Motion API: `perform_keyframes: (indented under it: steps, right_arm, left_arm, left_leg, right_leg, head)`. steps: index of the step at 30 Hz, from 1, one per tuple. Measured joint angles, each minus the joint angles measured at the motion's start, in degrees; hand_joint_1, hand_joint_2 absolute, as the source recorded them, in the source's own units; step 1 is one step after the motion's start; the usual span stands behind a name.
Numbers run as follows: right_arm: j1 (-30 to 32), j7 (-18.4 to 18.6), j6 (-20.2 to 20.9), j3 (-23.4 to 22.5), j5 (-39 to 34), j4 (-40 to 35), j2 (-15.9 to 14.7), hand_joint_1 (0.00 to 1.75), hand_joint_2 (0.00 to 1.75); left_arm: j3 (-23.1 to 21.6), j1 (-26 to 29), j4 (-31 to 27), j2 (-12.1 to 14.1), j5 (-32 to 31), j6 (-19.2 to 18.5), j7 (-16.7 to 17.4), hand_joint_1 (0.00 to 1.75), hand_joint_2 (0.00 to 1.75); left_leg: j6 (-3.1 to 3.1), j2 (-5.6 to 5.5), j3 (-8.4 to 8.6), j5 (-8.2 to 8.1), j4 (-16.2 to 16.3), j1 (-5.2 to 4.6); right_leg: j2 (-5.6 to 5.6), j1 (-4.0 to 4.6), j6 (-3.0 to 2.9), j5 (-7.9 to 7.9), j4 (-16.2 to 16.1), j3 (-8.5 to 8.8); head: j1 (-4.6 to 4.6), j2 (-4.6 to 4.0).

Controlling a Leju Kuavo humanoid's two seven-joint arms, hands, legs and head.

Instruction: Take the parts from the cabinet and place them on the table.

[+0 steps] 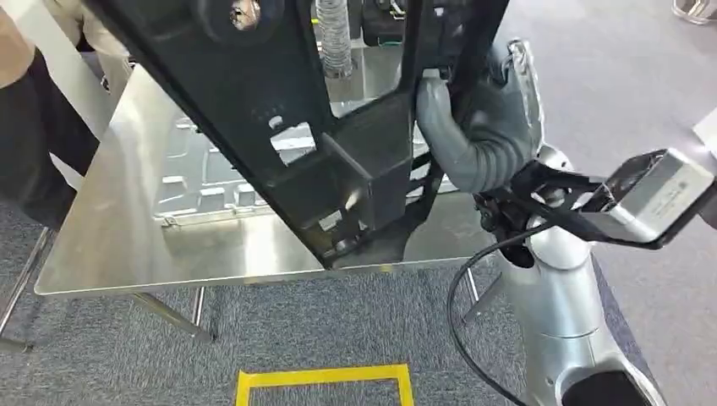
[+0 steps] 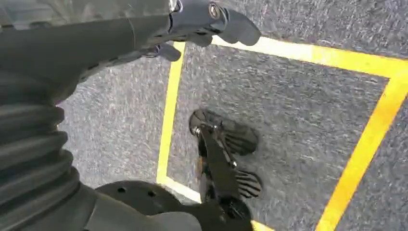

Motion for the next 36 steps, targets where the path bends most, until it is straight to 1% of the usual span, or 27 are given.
perform_keyframes:
  steps: [1,2,3,5,6,7,8,10,12,13,15,16,17,18,19,21,22,23,25,27,28,29,31,32,33,34,36]
  right_arm:
    - [0.3,0.0,0.0,0.0,0.0,0.2,0.0,1.75,1.75]
    - [0.7,0.0,0.0,0.0,0.0,0.3,0.0,1.75,1.75]
    - [1.0,0.0,0.0,0.1,0.0,0.5,0.0,1.75,1.75]
    - [1.1,-0.1,0.0,0.1,0.0,0.7,0.0,1.75,1.75]
    - [1.2,-0.2,0.0,0.1,0.0,0.7,0.0,1.75,1.75]
    - [1.3,-0.4,0.0,0.1,0.0,0.8,0.0,1.75,1.75]
    - [1.4,-0.6,0.0,0.1,0.0,0.8,0.0,1.75,1.75]
    - [1.8,-0.7,-0.1,0.1,0.3,0.9,0.0,1.75,1.75]
    - [2.0,-0.8,-0.1,0.1,0.4,0.8,-0.1,1.75,1.75]
    - [1.9,-0.9,-0.2,0.1,0.4,0.8,-0.1,1.75,1.75]
    - [2.2,-1.1,-0.2,0.1,0.4,0.8,-0.1,1.75,1.75]
    - [2.7,-1.1,-0.2,0.1,0.4,0.8,-0.2,1.75,1.75]
    - [3.0,-1.1,-0.2,0.1,0.4,0.9,-0.3,1.75,1.75]
    - [3.3,-1.3,-0.2,0.1,0.5,0.9,-0.3,1.75,1.75]
    - [3.3,-1.4,-0.2,0.1,0.5,0.9,-0.3,1.75,1.75]
    - [3.3,-1.7,-0.2,0.0,0.5,0.9,-0.3,1.75,1.75]
    - [3.4,-1.9,-0.3,0.0,0.4,0.9,-0.4,1.75,1.75]
    - [3.4,-2.0,-0.4,0.1,0.5,0.9,-0.5,1.75,1.75]
    - [3.6,-2.1,-0.8,0.0,0.5,0.9,-0.7,1.75,1.75]
    - [3.7,-2.1,-1.1,0.1,0.6,0.8,-0.8,1.75,1.75]
    - [3.6,-2.4,-1.4,0.1,0.6,0.8,-0.9,1.75,1.75]
    - [3.6,-2.6,-1.7,0.1,0.5,0.9,-0.9,1.75,1.75]
    - [3.8,-2.8,-2.6,0.2,0.8,0.9,-1.2,1.75,1.75]
    - [3.9,-2.6,-3.6,0.2,1.6,1.1,-1.4,1.75,1.75]
    - [3.9,-2.4,-4.6,0.1,2.7,1.2,-1.6,1.75,1.75]
    - [3.8,-1.6,-6.2,-0.3,4.8,1.5,-1.9,1.75,1.75]
    - [3.1,-0.1,-10.3,-1.0,10.5,2.4,-2.3,1.75,1.75]
  left_arm:
    - [0.0,0.1,0.0,0.0,0.0,0.0,0.0,0.00,1.75]
    - [0.0,0.2,0.0,0.0,0.0,0.0,0.0,0.00,1.75]
    - [0.0,0.3,0.0,0.0,0.0,0.0,0.0,0.00,1.75]
    - [0.0,0.3,0.0,0.0,0.0,0.0,0.0,0.00,1.75]
    - [0.0,0.4,0.0,0.0,-0.1,0.0,0.0,0.00,1.75]
    - [0.0,0.3,0.0,0.0,-0.1,0.0,0.0,0.00,1.75]
    - [0.0,0.2,0.0,0.0,-0.2,0.0,0.0,0.00,1.75]
    - [0.0,0.3,0.0,0.0,-0.2,0.0,0.2,0.00,1.75]
    - [0.0,0.3,0.0,0.0,-0.3,0.0,0.2,0.00,1.75]
    - [0.0,0.3,0.0,0.0,-0.4,0.0,0.2,0.00,1.75]
    - [0.0,0.1,0.0,0.0,-0.5,0.0,0.2,0.00,1.75]
    - [0.0,0.1,0.0,0.0,-0.6,0.0,0.2,0.00,1.75]
    - [0.0,0.1,0.0,0.0,-0.6,0.0,0.2,0.00,1.75]
    - [0.0,0.2,0.0,0.0,-0.7,-0.1,0.2,0.00,1.75]
    - [0.0,0.3,0.0,0.0,-0.7,-0.1,0.2,0.00,1.75]
    - [0.0,0.3,0.0,0.0,-0.7,-0.2,0.2,0.00,1.75]
    - [0.0,0.2,0.0,-0.2,-0.7,-0.3,0.2,0.00,1.75]
    - [0.0,0.1,0.0,-0.1,-0.8,-0.3,0.1,0.00,1.75]
    - [0.0,0.2,0.0,0.0,-0.8,-0.4,0.0,0.00,1.75]
    - [0.0,0.0,0.0,0.4,-0.8,-0.4,0.0,0.00,1.75]
    - [0.0,0.1,0.0,0.4,-0.8,-0.5,0.0,0.00,1.75]
    - [0.0,0.0,0.0,0.4,-0.9,-0.5,0.0,0.00,1.75]
    - [0.0,0.2,0.0,0.4,-1.2,-0.5,0.0,0.00,1.75]
    - [0.0,0.3,0.0,0.5,-1.2,-0.5,-0.1,0.00,1.75]
    - [0.0,0.4,0.0,0.5,-1.3,-0.5,-0.1,0.00,1.75]
    - [0.0,0.4,0.0,0.5,-1.4,-0.5,-0.2,0.00,1.75]
    - [0.0,0.4,0.0,0.6,-1.4,-0.5,-0.3,0.00,1.75]
  left_leg:
    - [-0.15,0.00,-2.58,-0.76,3.8,0.05]
    - [-0.30,0.01,-4.26,0.33,5.1,0.11]
    - [-0.38,0.02,-4.11,3.04,3.1,0.19]
    - [-0.38,0.07,-1.00,10.59,-6.7,0.33]
    - [-0.21,0.21,0.23,12.73,-11.1,0.40]
    - [-0.02,0.11,0.73,11.99,-11.2,-0.04]
    - [0.73,0.12,1.25,10.95,-12.6,0.04]
    - [1.28,-0.01,1.01,10.75,-12.3,-0.12]
    - [2.19,-0.04,2.15,10.47,-13.0,0.22]
    - [2.59,-0.01,2.57,10.19,-13.2,0.21]
    - [2.94,-0.01,2.98,9.70,-13.2,0.13]
    - [3.02,-0.02,3.25,9.38,-13.1,0.06]
    - [3.00,-0.07,3.65,9.06,-13.1,0.00]
    - [2.98,-0.12,4.25,8.66,-13.1,-0.09]
    - [2.94,-0.18,4.88,8.23,-13.1,-0.17]
    - [2.78,-0.24,6.28,7.27,-13.2,-0.46]
    - [2.44,-0.23,6.42,6.71,-13.1,-0.80]
    - [2.17,-0.34,6.39,6.49,-13.1,-0.68]
    - [1.58,-0.07,6.56,6.16,-13.5,-0.37]
    - [0.98,0.00,7.11,5.48,-13.4,-0.39]
    - [0.74,0.03,6.33,4.49,-11.3,-0.48]
    - [0.52,-0.01,4.08,2.69,-7.1,-0.32]
    - [0.09,-0.01,-1.31,-0.34,1.8,-0.03]
    - [-0.08,0.00,-3.47,-0.43,4.5,0.08]
    - [-0.25,0.01,-4.12,1.33,4.0,0.19]
    - [-0.34,0.02,-3.25,4.63,0.5,0.28]
    - [-0.34,0.12,0.13,11.35,-9.3,0.53]
  right_leg:
    - [0.01,0.00,0.01,-0.40,0.0,0.39]
    - [0.08,-0.04,0.07,-0.91,0.1,0.97]
    - [0.13,-0.10,0.19,-1.48,0.2,1.77]
    - [0.14,-0.24,0.56,-2.81,0.4,3.45]
    - [0.13,-0.23,0.85,-3.51,0.4,3.99]
    - [0.24,0.17,1.21,-3.75,0.7,3.97]
    - [0.32,0.14,1.42,-3.74,0.7,3.63]
    - [0.23,0.09,1.83,-3.92,0.4,3.64]
    - [0.15,-0.19,2.68,-4.99,1.2,4.12]
    - [0.13,-0.15,2.84,-6.04,4.1,2.71]
    - [0.12,-0.25,3.14,-9.29,13.8,-3.25]
    - [0.11,-0.25,3.18,-10.33,18.4,-6.46]
    - [0.11,-0.24,3.13,-9.77,20.2,-8.29]
    - [0.11,-0.20,2.93,-7.52,18.8,-8.58]
    - [0.11,-0.14,2.61,-4.41,15.2,-7.56]
    - [0.12,0.31,1.45,2.37,4.5,-3.70]
    - [0.07,0.74,0.93,1.82,2.7,-2.69]
    - [-0.03,0.70,1.04,1.50,1.5,-2.28]
    - [0.21,0.94,0.59,1.11,1.6,-2.38]
    - [0.30,0.14,0.39,1.10,0.4,-1.16]
    - [0.21,0.09,-0.04,0.83,0.0,-0.46]
    - [0.09,0.11,-0.21,0.50,-0.1,-0.11]
    - [0.04,0.14,-0.26,-0.07,0.0,0.44]
    - [0.09,0.12,-0.21,-0.44,0.1,0.74]
    - [0.16,0.04,-0.14,-0.89,0.3,1.17]
    - [0.19,-0.04,0.04,-1.48,0.4,1.77]
    - [0.18,-0.15,0.48,-2.63,0.9,2.88]
  head:
    - [0.04,0.02]
    - [0.02,0.00]
    - [0.00,0.02]
    - [0.00,0.00]
    - [0.02,0.00]
    - [0.00,0.00]
    - [-0.09,0.02]
    - [0.13,0.00]
    - [0.20,0.00]
    - [0.55,0.00]
    - [0.50,0.02]
    - [0.57,0.00]
    - [0.55,0.02]
    - [0.55,0.00]
    - [0.57,0.02]
    - [0.55,0.00]
    - [0.35,0.00]
    - [0.26,0.00]
    - [0.22,0.02]
    - [0.20,0.02]
    - [0.06,0.00]
    - [-0.26,0.02]
    - [-0.22,0.00]
    - [-0.24,0.02]
    - [-0.22,0.00]
    - [-0.24,0.02]
    - [-0.20,0.00]
